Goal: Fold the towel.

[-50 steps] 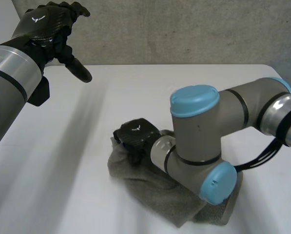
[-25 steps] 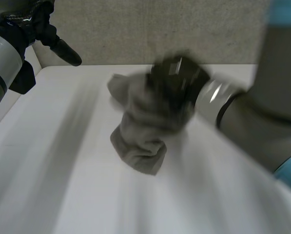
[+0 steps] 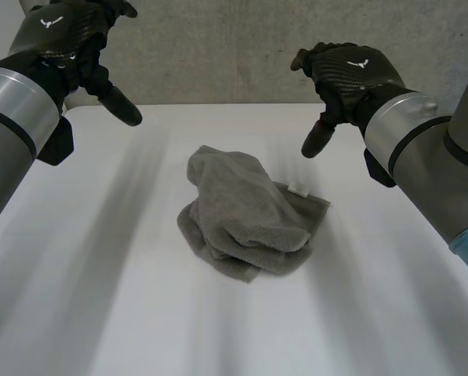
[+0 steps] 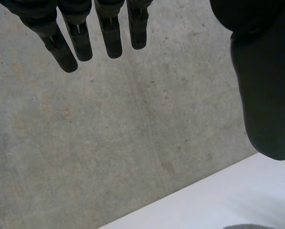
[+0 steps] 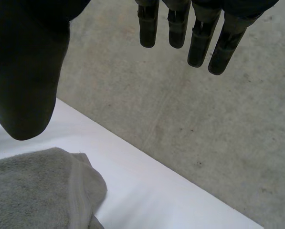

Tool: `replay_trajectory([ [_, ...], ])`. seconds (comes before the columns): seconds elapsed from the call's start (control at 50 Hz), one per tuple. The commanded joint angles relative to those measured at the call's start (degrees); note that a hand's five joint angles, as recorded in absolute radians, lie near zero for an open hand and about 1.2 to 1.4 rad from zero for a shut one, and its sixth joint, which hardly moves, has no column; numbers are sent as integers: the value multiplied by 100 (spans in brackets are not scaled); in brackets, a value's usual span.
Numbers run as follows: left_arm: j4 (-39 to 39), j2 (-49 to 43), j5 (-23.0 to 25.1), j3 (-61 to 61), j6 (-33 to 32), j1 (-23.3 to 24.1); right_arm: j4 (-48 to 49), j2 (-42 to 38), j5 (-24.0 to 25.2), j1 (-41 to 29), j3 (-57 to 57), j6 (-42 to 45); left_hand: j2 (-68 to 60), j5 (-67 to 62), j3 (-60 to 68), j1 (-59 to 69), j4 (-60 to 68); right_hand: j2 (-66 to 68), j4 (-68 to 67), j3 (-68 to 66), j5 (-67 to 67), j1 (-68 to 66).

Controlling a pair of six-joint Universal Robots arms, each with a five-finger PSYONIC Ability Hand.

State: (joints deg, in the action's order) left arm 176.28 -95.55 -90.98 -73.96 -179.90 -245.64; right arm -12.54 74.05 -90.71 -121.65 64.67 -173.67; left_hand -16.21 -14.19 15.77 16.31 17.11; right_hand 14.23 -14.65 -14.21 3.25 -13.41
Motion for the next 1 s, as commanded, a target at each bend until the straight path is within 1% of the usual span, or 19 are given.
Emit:
replay_trajectory([
  [0.02, -251, -235, -8, 153, -1, -10, -20, -58, -25, 89, -24, 8, 415, 1212, -371, -424, -504, -423, 465, 421, -325, 341],
  [0.12, -374, -280, -16, 215, -1, -10, -11, -66, -43, 133, -33, 8, 415, 1212, -371, -424, -504, -423, 465, 421, -325, 341],
  [1.0, -366, -297, -16, 206, -1, -1, -3, -172, -43, 150, -33, -27, 432, 1229, -387, -441, -521, -423, 465, 421, -325, 341],
])
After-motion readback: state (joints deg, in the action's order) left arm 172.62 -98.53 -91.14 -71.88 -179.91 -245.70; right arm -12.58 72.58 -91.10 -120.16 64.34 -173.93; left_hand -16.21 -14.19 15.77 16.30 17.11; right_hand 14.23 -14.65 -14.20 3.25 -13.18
